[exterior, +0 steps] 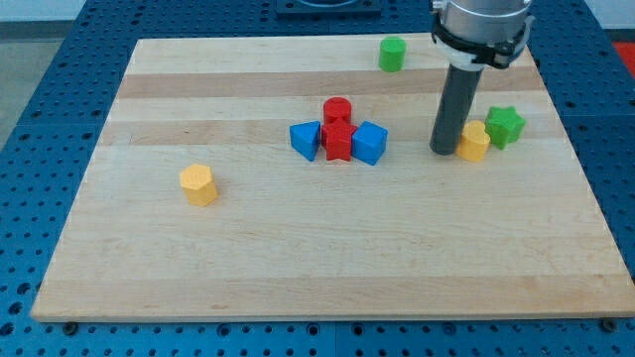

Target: Slide the yellow hexagon closer to yellow heart

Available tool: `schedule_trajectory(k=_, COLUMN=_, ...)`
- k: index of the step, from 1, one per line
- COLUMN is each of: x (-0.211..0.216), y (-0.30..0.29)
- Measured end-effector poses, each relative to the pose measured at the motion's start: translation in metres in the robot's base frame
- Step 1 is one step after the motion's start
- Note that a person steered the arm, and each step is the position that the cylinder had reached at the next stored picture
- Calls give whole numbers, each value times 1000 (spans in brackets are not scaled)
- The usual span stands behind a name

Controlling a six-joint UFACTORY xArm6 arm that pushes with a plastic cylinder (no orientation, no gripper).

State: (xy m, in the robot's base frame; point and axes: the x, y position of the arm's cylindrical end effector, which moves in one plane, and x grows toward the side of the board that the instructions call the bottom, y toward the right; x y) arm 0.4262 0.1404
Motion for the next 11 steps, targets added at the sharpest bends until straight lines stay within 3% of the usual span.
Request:
schedule_trajectory(k=4, x=22, y=41)
schedule_trajectory(k=5, x=60, y=11)
schedule_trajectory(k=8, x=108, y=-141)
schedule_trajectory(k=11, x=116, y=-299)
